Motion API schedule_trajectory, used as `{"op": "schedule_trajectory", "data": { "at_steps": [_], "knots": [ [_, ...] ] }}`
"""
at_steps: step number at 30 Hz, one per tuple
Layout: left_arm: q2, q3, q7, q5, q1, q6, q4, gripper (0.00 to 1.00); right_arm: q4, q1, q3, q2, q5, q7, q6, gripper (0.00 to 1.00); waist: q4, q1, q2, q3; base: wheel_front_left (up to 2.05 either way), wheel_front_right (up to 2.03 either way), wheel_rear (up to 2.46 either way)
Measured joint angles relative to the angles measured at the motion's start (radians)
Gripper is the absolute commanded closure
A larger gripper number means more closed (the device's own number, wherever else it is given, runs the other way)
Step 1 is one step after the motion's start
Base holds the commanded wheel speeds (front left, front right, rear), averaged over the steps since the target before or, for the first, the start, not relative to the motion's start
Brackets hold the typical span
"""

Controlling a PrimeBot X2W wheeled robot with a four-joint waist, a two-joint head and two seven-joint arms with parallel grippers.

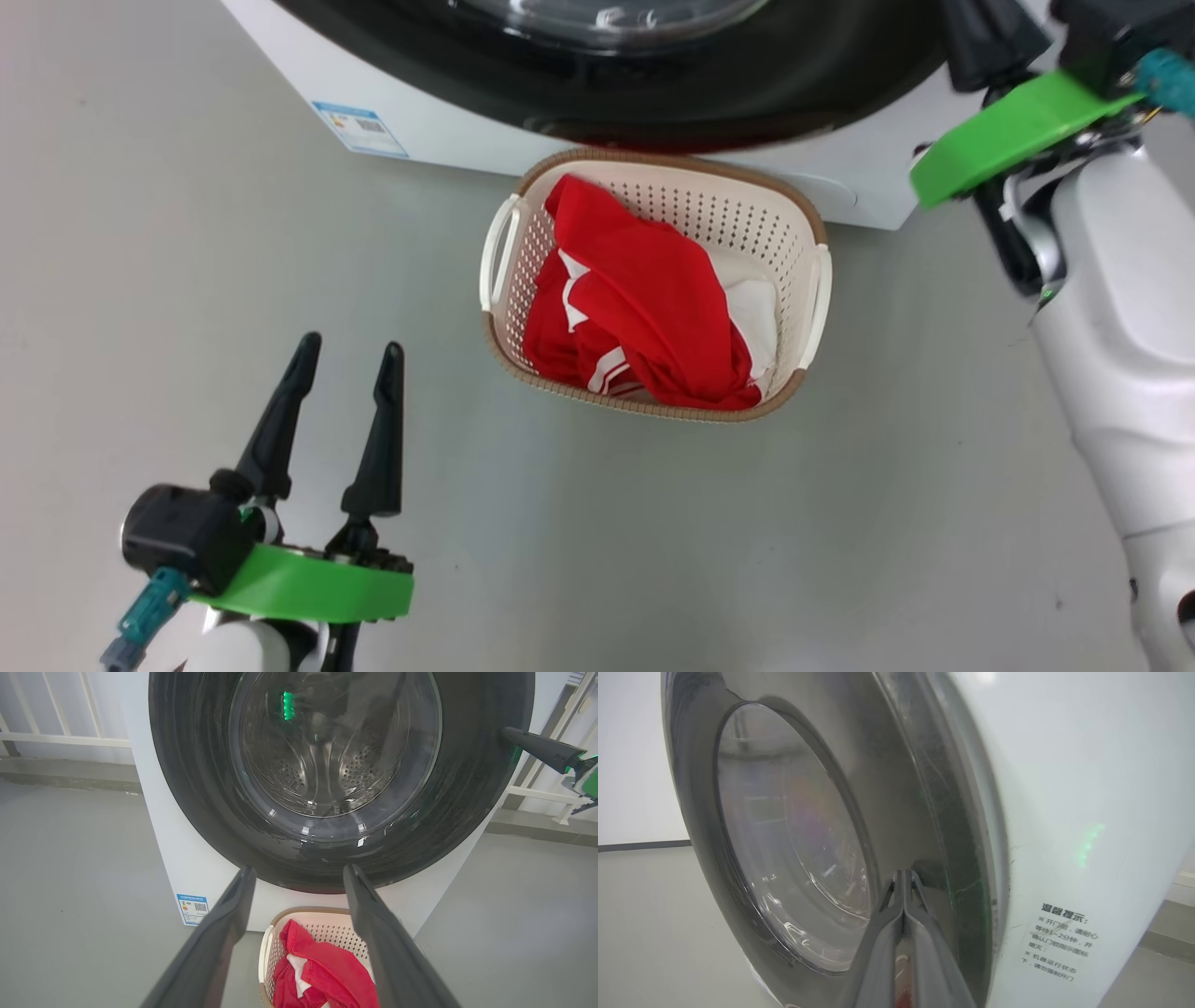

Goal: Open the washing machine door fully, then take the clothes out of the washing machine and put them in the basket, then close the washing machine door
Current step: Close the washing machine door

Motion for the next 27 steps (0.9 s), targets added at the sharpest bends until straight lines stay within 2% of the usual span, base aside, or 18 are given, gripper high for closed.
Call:
{"op": "schedule_trajectory", "data": {
  "at_steps": [8,19,21,22,23,24,25,27],
  "knots": [
    [-0.009,-0.008,0.000,0.003,-0.027,-0.009,0.013,0.00,0.025,-0.058,-0.033,-0.009,-0.002,-0.001,0.005,1.00,0.010,0.0000,0.0000,0.038,0.00,0.00,0.00],
    [-0.009,0.001,0.000,0.003,-0.045,-0.009,0.031,0.00,0.004,-0.058,-0.109,0.044,-0.048,-0.003,0.017,1.00,0.000,0.0000,0.0001,0.038,0.00,0.00,0.00],
    [-0.009,0.003,0.000,0.003,-0.048,-0.010,0.031,0.00,-0.005,-0.054,-0.116,0.048,-0.049,-0.003,0.017,0.96,-0.005,0.0000,0.0000,0.032,0.00,0.00,0.00],
    [-0.009,0.004,0.000,0.003,-0.048,-0.010,0.032,0.00,-0.009,-0.052,-0.117,0.048,-0.049,-0.003,0.016,0.90,-0.008,0.0000,0.0001,0.029,0.00,0.00,0.00],
    [-0.009,0.004,0.000,0.002,-0.048,-0.010,0.032,0.00,-0.012,-0.048,-0.118,0.048,-0.049,-0.003,0.013,0.80,-0.011,0.0000,0.0000,0.025,0.00,0.00,0.00],
    [-0.009,0.004,0.000,0.002,-0.048,-0.010,0.033,0.00,-0.018,-0.043,-0.119,0.048,-0.048,-0.003,0.008,0.55,-0.015,0.0000,0.0000,0.021,0.00,0.00,0.00],
    [-0.009,0.004,0.000,0.002,-0.048,-0.010,0.033,0.00,-0.025,-0.035,-0.122,0.047,-0.046,-0.003,0.005,0.00,-0.019,0.0000,0.0000,0.016,0.00,0.00,0.00],
    [-0.009,0.005,0.000,-0.001,-0.048,-0.010,0.034,0.00,-0.034,-0.017,-0.120,0.045,-0.040,-0.003,0.002,0.00,-0.027,0.0000,0.0000,0.006,0.00,0.00,0.00]
  ]
}}
